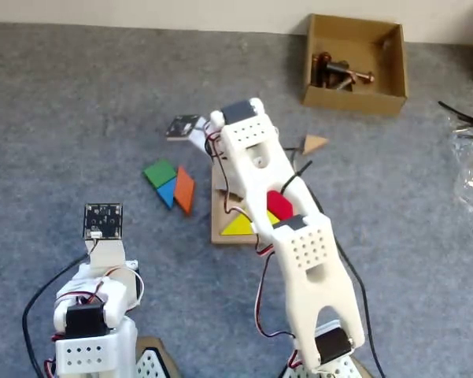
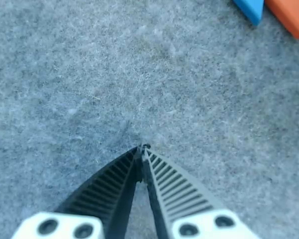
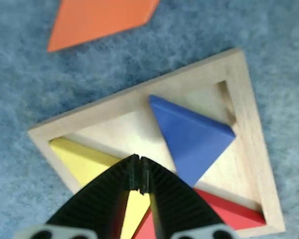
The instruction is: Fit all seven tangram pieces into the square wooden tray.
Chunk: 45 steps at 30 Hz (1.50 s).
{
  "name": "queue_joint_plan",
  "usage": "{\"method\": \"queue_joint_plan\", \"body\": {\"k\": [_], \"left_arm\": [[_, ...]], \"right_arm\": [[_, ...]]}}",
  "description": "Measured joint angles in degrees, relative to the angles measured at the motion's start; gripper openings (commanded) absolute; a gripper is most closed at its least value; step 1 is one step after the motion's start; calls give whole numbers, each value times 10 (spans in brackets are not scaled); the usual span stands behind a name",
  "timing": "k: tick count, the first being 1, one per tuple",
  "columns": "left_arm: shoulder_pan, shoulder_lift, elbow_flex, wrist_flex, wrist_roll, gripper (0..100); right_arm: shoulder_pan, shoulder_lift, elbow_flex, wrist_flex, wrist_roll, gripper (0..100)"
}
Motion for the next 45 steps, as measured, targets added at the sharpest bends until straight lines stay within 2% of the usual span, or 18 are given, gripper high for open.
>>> {"method": "queue_joint_plan", "body": {"k": [20,25,30,40,45], "left_arm": [[0,0,0,0,0,5],[0,0,0,0,0,5],[0,0,0,0,0,5],[0,0,0,0,0,5],[0,0,0,0,0,5]], "right_arm": [[12,0,0,-45,0,4],[10,0,0,-13,0,4],[-23,0,-18,29,-2,4],[-49,0,-142,35,-100,4],[-49,0,-222,35,-190,4]]}}
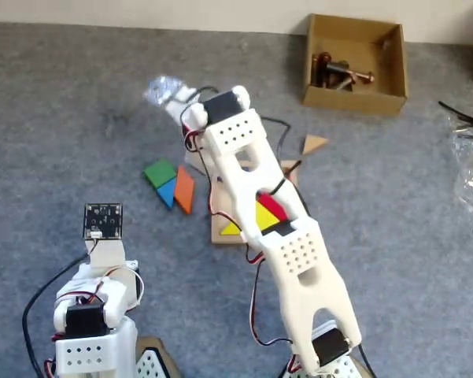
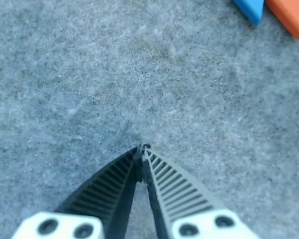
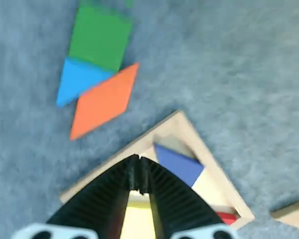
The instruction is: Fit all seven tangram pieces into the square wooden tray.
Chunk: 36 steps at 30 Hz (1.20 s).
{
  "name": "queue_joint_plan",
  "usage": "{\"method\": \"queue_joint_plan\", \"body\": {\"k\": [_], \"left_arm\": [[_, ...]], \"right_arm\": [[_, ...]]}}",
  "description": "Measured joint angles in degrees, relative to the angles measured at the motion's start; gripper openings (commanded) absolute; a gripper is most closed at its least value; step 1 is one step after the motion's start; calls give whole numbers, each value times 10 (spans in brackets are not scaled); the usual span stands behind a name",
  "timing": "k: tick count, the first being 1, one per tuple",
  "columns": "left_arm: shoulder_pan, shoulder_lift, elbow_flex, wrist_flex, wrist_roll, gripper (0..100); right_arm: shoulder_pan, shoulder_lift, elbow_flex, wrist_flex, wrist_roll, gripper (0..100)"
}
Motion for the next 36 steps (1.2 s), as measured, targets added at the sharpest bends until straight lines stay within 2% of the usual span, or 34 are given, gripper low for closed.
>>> {"method": "queue_joint_plan", "body": {"k": [4,10,16,22,29,36], "left_arm": [[0,0,0,0,0,5],[0,0,0,0,0,5],[0,0,0,0,0,5],[0,0,0,0,0,5],[0,0,0,0,0,5],[0,0,0,0,0,5]], "right_arm": [[0,-6,-66,1,-15,4],[4,-89,-63,2,-18,4],[49,-203,78,2,-68,5],[91,-303,273,2,-84,9],[131,-320,405,-3,-84,9],[137,-321,502,-85,-98,5]]}}
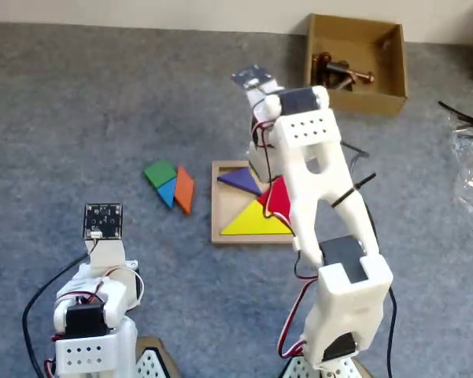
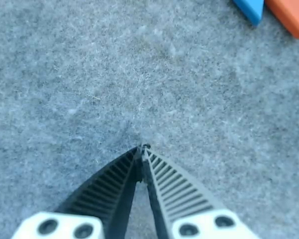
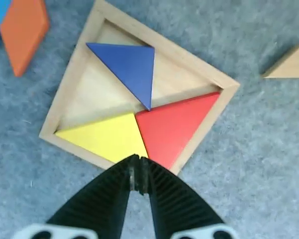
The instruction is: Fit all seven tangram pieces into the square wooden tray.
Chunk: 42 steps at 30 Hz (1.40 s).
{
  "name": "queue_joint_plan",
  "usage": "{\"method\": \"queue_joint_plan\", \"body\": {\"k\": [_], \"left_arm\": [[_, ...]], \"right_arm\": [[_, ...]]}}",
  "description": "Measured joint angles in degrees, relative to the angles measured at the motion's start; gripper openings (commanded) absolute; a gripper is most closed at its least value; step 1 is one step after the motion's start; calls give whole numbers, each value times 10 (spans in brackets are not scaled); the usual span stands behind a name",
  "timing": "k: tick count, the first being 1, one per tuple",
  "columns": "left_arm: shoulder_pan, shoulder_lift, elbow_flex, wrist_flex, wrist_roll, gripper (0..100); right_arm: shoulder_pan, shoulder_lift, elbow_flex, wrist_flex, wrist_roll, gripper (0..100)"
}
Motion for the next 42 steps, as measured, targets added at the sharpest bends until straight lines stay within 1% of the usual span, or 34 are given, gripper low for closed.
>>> {"method": "queue_joint_plan", "body": {"k": [10,13,18,23,26,33,37,42], "left_arm": [[0,0,0,0,0,5],[0,0,0,0,0,5],[0,0,0,0,0,5],[0,0,0,0,0,5],[0,0,0,0,0,5],[0,0,0,0,0,5],[0,0,0,0,0,5],[0,0,0,0,0,5]], "right_arm": [[-1,0,128,-115,-2,5],[-18,0,150,-140,2,5],[-30,0,167,-162,9,5],[-38,0,168,-165,10,5],[-49,0,193,-168,11,5],[-62,0,228,-214,13,5],[-62,0,228,-240,35,5],[-62,0,231,-260,42,5]]}}
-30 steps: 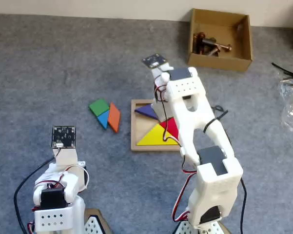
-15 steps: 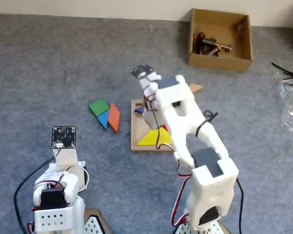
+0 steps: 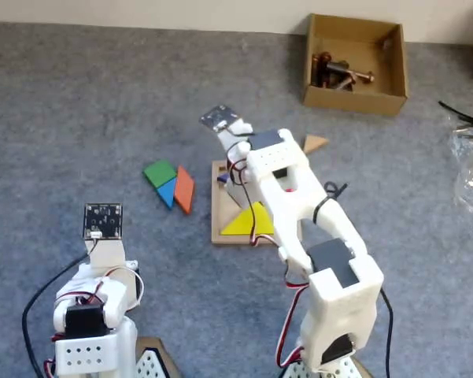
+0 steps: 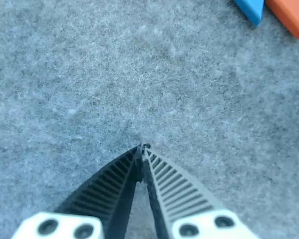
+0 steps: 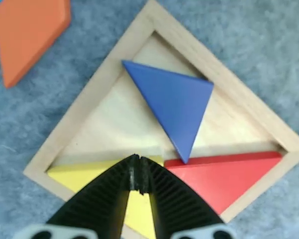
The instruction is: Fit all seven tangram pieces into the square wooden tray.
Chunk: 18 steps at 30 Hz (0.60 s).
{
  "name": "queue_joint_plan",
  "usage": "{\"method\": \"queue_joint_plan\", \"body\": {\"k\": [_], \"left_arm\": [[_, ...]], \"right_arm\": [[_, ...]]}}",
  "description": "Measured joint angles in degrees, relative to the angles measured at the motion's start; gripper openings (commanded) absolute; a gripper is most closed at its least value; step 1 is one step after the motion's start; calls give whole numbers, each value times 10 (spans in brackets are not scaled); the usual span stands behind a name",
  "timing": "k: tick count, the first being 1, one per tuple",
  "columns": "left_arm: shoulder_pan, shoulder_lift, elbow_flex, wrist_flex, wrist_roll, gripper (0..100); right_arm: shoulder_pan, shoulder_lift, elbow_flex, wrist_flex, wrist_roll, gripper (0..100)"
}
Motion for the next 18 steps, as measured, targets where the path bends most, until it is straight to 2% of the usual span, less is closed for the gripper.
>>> {"method": "queue_joint_plan", "body": {"k": [7,18], "left_arm": [[0,0,0,0,0,5],[0,0,0,0,0,5]], "right_arm": [[18,1,17,-43,2,5],[26,1,18,-48,2,5]]}}
